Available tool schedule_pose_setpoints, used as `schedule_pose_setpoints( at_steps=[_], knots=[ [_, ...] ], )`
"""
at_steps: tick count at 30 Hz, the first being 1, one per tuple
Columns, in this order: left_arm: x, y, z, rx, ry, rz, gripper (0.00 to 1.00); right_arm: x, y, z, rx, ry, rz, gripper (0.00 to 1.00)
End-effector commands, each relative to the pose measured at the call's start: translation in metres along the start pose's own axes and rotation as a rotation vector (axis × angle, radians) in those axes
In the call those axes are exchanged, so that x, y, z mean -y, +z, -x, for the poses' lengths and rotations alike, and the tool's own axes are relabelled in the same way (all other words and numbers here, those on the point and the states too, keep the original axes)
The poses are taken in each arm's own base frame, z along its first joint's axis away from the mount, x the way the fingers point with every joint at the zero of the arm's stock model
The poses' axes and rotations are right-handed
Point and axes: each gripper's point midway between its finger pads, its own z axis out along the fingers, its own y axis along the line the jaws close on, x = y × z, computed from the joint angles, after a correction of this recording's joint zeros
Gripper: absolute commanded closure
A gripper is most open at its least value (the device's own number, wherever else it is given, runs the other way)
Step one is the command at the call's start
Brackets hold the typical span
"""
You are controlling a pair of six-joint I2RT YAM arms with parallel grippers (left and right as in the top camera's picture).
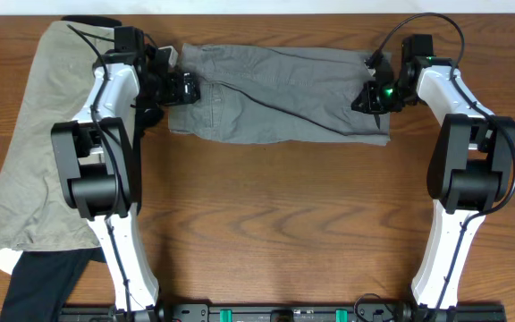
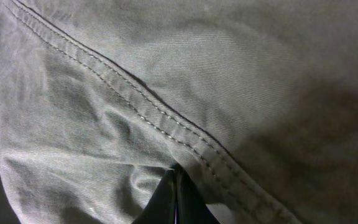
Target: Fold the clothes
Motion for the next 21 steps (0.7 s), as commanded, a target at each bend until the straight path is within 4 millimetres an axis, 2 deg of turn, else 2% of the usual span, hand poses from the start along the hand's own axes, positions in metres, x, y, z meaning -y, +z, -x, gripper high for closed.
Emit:
schedule_pose_setpoints(
  at_steps=[1,3,5,7,11,12,13,17,21],
  knots=[
    [0.016,0.024,-0.018,-0.065,0.021,-0.05,0.02,0.005,0.012,-0.005,-0.026,0.002,-0.036,0.98],
    [0.023,0.029,-0.023,-0.08,0.032,-0.055,0.0,0.005,0.013,-0.005,-0.025,-0.003,-0.043,0.98],
    [0.028,0.034,-0.028,-0.089,0.042,-0.058,0.06,0.006,0.013,-0.005,-0.027,-0.005,-0.055,0.97],
    [0.031,0.037,-0.031,-0.097,0.046,-0.06,0.18,0.007,0.013,-0.005,-0.029,-0.004,-0.059,0.97],
    [0.028,0.037,-0.033,-0.102,0.04,-0.052,0.69,0.007,0.013,-0.006,-0.031,-0.002,-0.06,0.98],
    [0.025,0.036,-0.033,-0.102,0.035,-0.05,0.86,0.007,0.013,-0.006,-0.032,-0.002,-0.06,0.98],
    [0.022,0.035,-0.034,-0.106,0.026,-0.049,0.94,0.007,0.013,-0.006,-0.033,-0.001,-0.06,0.99],
    [0.006,0.021,-0.04,-0.124,-0.033,-0.038,0.94,0.007,0.013,-0.01,-0.048,0.007,-0.058,0.99],
    [-0.007,-0.009,-0.041,-0.124,-0.08,-0.027,0.94,0.005,0.013,-0.014,-0.062,0.012,-0.055,0.99]
  ],
)
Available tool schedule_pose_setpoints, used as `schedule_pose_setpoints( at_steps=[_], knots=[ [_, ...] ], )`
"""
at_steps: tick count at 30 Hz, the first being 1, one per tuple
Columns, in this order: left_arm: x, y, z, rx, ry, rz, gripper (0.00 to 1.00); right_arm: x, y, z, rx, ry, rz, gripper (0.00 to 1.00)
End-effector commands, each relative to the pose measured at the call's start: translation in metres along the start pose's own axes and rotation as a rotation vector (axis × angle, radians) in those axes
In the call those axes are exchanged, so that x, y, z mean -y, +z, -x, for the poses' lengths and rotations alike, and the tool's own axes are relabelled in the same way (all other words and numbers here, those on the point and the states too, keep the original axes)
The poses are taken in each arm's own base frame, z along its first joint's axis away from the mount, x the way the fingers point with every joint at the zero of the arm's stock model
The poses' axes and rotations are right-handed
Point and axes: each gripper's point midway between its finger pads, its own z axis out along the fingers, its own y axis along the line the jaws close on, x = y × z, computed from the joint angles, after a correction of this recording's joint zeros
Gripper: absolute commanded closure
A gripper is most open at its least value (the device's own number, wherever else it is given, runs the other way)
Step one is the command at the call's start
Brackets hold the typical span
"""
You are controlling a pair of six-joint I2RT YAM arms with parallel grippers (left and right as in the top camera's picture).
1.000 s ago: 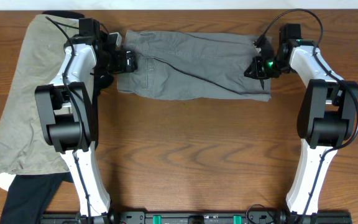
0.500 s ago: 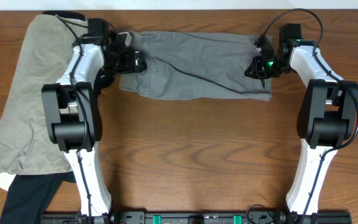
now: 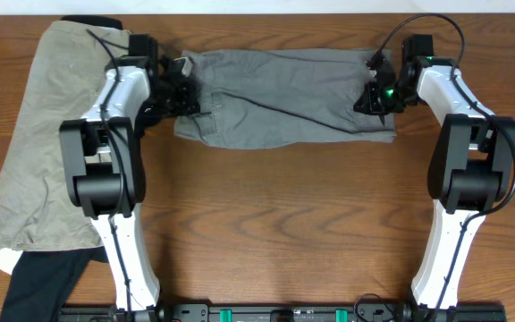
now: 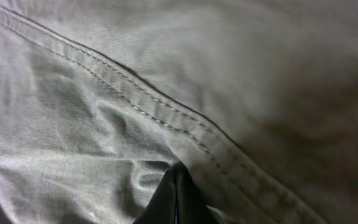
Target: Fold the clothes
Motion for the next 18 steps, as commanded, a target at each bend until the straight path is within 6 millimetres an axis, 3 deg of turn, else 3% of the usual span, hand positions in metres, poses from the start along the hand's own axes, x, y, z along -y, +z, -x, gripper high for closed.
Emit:
schedule_pose_setpoints(
  at_steps=[1,5,10,14,18],
  knots=[
    [-0.023,-0.026,-0.009,-0.004,-0.036,0.048,0.94,-0.002,0.014,-0.01,-0.048,0.003,-0.02,0.99],
    [-0.011,-0.059,-0.012,0.011,0.022,0.052,0.94,-0.008,0.016,-0.016,-0.076,0.006,-0.014,0.99],
    [0.018,-0.093,-0.009,0.059,0.075,0.054,0.94,-0.017,0.02,-0.019,-0.092,0.009,-0.005,0.99],
    [0.05,-0.106,-0.006,0.093,0.145,0.047,0.94,-0.024,0.024,-0.021,-0.101,0.003,-0.006,0.99],
    [0.095,-0.105,-0.007,0.105,0.243,0.025,0.94,-0.032,0.029,-0.021,-0.107,-0.017,-0.007,0.99]
  ],
)
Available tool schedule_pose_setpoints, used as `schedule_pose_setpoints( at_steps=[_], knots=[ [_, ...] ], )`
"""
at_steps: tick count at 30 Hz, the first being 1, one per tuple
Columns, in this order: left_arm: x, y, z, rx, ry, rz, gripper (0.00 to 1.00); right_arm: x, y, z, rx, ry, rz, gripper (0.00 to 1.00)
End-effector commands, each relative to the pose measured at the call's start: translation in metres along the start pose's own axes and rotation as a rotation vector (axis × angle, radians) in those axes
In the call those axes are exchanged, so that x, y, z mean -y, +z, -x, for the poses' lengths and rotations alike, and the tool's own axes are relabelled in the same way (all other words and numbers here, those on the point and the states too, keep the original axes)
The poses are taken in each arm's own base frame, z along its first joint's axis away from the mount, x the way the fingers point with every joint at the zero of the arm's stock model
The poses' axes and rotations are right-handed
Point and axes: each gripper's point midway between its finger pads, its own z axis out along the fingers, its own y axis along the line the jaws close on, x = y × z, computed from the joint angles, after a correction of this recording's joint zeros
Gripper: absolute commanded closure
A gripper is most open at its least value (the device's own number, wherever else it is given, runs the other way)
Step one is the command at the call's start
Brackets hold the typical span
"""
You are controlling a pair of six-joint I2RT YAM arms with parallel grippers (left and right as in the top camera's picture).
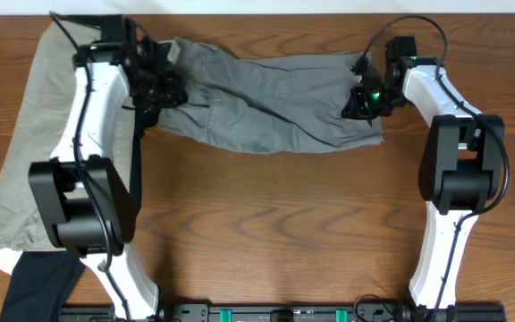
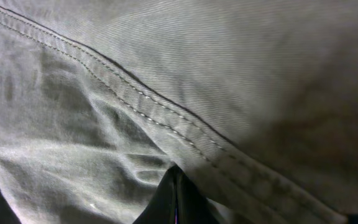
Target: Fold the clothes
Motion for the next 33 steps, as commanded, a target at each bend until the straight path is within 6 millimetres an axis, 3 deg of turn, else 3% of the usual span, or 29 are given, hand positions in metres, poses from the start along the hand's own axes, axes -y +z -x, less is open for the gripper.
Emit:
schedule_pose_setpoints(
  at_steps=[1,8,17,23,33],
  knots=[
    [0.039,-0.001,0.005,0.014,0.102,-0.017,0.94,-0.002,0.015,-0.006,-0.034,0.006,-0.03,0.99],
    [0.114,0.026,0.011,0.034,0.224,-0.082,0.94,-0.007,0.019,-0.007,-0.042,0.002,-0.039,0.99],
    [0.2,0.042,0.029,0.159,0.327,-0.179,0.94,-0.002,0.029,-0.021,-0.066,0.014,-0.037,0.99],
    [0.237,0.045,0.033,0.215,0.374,-0.23,0.94,0.002,0.037,-0.031,-0.077,0.02,-0.036,0.99],
    [0.273,0.055,0.036,0.275,0.393,-0.238,0.94,0.004,0.04,-0.031,-0.071,0.02,-0.036,0.99]
  ],
)
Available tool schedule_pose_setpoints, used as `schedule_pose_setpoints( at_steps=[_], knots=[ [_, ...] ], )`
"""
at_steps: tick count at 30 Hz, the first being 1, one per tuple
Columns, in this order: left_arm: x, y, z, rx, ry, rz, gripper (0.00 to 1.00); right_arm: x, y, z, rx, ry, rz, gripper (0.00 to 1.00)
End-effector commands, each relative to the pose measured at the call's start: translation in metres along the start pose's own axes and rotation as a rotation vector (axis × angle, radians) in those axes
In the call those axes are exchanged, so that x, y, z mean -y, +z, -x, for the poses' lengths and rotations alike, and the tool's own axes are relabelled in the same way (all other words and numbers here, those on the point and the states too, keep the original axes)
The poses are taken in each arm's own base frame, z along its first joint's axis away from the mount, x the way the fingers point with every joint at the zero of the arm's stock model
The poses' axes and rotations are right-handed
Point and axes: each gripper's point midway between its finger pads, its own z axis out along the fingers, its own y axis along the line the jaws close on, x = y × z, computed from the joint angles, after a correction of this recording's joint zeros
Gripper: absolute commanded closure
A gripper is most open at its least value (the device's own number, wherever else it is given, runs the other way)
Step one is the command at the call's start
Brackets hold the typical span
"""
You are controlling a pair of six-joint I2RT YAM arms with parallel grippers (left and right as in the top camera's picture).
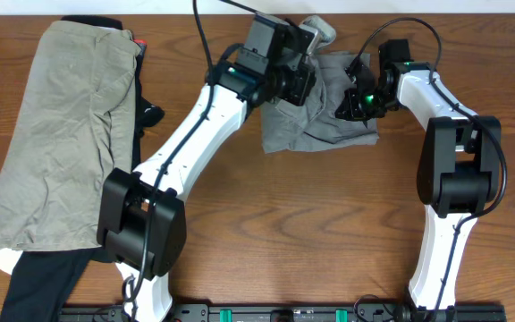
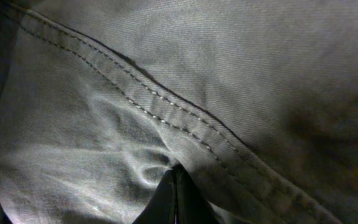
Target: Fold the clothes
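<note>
The grey shorts (image 1: 316,125) lie bunched and doubled over at the table's back centre. My left gripper (image 1: 295,82) reaches far to the right over them and is shut on their left end, carried across on top. My right gripper (image 1: 350,105) is shut on the shorts' right end. In the right wrist view the black fingertips (image 2: 176,186) pinch the grey cloth (image 2: 166,81) just below a stitched seam, and the fabric fills the whole frame.
A large olive-grey garment (image 1: 56,125) is spread at the left, with black clothing (image 1: 38,282) and a white piece below it. A pale bunched cloth (image 1: 318,29) sits at the back edge behind the shorts.
My left gripper has moved from the table's left side far to the right, bringing the shorts' left end over onto the right half. The right gripper holds its end almost in place.
The shorts first lay stretched flat between both grippers, each shut on an end. Then they sat slightly shifted, then lifted and sagging with both ends raised. Now the left end lies over the right, the shorts doubled to half length.
</note>
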Motion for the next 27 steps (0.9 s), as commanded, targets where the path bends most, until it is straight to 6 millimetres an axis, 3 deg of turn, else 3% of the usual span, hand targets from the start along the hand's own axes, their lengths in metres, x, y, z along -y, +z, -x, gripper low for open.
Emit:
schedule_pose_setpoints(
  at_steps=[1,10,11,12,13,14,15,19,22,27],
  knots=[
    [0.017,0.009,0.003,0.014,0.002,-0.017,0.94,0.013,0.03,-0.033,-0.104,0.04,-0.05,0.99],
    [0.037,0.037,-0.017,-0.038,0.021,-0.046,0.93,0.012,0.03,-0.032,-0.101,0.039,-0.046,0.99],
    [0.038,0.038,-0.018,-0.039,0.021,-0.046,0.83,0.012,0.03,-0.032,-0.1,0.039,-0.046,0.99],
    [0.038,0.038,-0.017,-0.038,0.022,-0.046,0.53,0.012,0.03,-0.032,-0.1,0.039,-0.046,0.99],
    [0.038,0.038,-0.017,-0.037,0.022,-0.047,0.39,0.012,0.03,-0.031,-0.098,0.038,-0.046,0.99],
    [0.037,0.038,-0.017,-0.036,0.022,-0.046,0.1,0.013,0.029,-0.031,-0.096,0.038,-0.046,0.99],
    [0.037,0.038,-0.017,-0.035,0.022,-0.046,0.02,0.013,0.029,-0.03,-0.093,0.037,-0.046,0.99],
    [0.029,0.036,-0.014,-0.025,0.014,-0.029,0.02,0.014,0.025,-0.025,-0.081,0.04,-0.044,0.99],
    [0.015,0.03,-0.007,-0.01,-0.042,-0.012,0.02,0.013,0.01,-0.015,-0.053,0.046,-0.034,0.99],
    [-0.009,0.012,0.007,0.03,-0.107,0.021,0.02,0.013,-0.039,0.013,0.04,0.046,-0.05,0.99]
  ],
)
